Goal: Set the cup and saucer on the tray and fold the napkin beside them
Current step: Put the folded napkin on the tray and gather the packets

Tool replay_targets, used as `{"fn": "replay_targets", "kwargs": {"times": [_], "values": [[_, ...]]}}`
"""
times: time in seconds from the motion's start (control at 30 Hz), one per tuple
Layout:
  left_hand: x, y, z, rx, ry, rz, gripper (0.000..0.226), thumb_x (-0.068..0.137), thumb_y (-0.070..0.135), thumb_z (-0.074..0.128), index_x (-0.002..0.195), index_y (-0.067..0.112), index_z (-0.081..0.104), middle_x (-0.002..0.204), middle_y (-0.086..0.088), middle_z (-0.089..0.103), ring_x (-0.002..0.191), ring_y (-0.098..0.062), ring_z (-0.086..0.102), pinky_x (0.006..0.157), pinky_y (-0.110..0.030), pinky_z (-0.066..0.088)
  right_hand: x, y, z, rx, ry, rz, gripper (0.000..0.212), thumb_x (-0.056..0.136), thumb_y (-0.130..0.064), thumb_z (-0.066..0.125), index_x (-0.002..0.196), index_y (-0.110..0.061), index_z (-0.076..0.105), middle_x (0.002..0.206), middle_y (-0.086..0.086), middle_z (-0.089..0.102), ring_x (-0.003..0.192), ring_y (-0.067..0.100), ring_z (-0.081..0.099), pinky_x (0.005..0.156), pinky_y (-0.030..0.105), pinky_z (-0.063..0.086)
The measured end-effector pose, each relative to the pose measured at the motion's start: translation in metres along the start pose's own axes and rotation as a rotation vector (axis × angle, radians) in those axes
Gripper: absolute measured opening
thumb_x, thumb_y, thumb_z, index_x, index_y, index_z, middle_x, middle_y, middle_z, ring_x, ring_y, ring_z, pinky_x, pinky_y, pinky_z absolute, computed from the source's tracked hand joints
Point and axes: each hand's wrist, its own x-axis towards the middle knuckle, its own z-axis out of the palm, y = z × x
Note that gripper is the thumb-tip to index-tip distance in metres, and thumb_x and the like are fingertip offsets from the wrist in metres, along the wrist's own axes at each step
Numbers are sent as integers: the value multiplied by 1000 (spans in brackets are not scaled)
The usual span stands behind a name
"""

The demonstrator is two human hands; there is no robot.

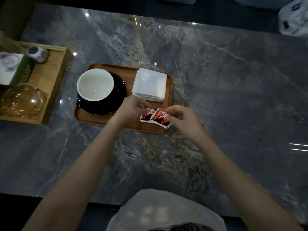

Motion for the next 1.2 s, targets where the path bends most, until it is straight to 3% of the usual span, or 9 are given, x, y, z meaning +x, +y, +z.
{"fn": "replay_targets", "kwargs": {"times": [0.2, 0.33, 0.4, 0.53, 0.73, 1.0, 1.2], "values": [[15, -2, 8, 44, -36, 2, 18, 80, 16, 68, 97, 12, 73, 95, -8, 72, 81, -12, 59, 72, -24, 43, 14, -2, 14, -224, -69, -55, 18, 84, -14, 64, 99, -22, 71, 100, -4, 72, 88, 12, 64, 82, 34, 53], [19, -7, 4, 29, -62, 4, 18, 80, 17, 69, 97, 13, 73, 93, -7, 73, 77, -9, 58, 71, -21, 40, 14, 1, 28, -376, -99, -150, 24, 85, -17, 63, 108, -22, 67, 107, -2, 70, 98, 14, 62, 83, 20, 43], [18, -8, 3, 37, -89, 13, 19, 82, 13, 66, 100, 11, 72, 99, -9, 73, 81, -7, 58, 75, -19, 41, 14, 2, 33, -429, -83, -166, 25, 85, -20, 63, 110, -20, 65, 104, 4, 69, 97, 19, 60, 79, 25, 41], [13, -5, 1, 50, -154, 12, 24, 87, 4, 55, 105, 11, 70, 109, -7, 70, 93, -9, 59, 83, -17, 40, 14, 5, 38, -502, 5, -254, 18, 81, -17, 67, 99, -12, 68, 98, 7, 68, 95, 24, 57, 76, 35, 48], [7, -5, 6, 120, -121, 4, 32, 89, 1, 45, 106, 13, 70, 114, -7, 67, 106, -17, 57, 78, -10, 32, 16, 15, 46, -554, 100, -289, 15, 77, -13, 70, 92, -10, 71, 94, 8, 65, 94, 27, 57, 76, 34, 47], [-1, -7, 14, 192, -62, 54, 32, 87, 2, 47, 107, 13, 69, 113, -13, 65, 106, -27, 57, 85, -26, 38, 18, 18, 48, -569, 79, -295, 15, 79, -13, 67, 93, -10, 68, 93, 7, 67, 93, 28, 57, 78, 39, 45], [-4, 2, 8, 211, -87, -37, 26, 90, 16, 49, 106, 8, 68, 110, -16, 66, 103, -31, 58, 88, -37, 47, 16, 10, 34, -469, 60, -267, 18, 85, -4, 56, 98, -8, 68, 101, 6, 68, 101, 22, 52, 84, 34, 46]]}}
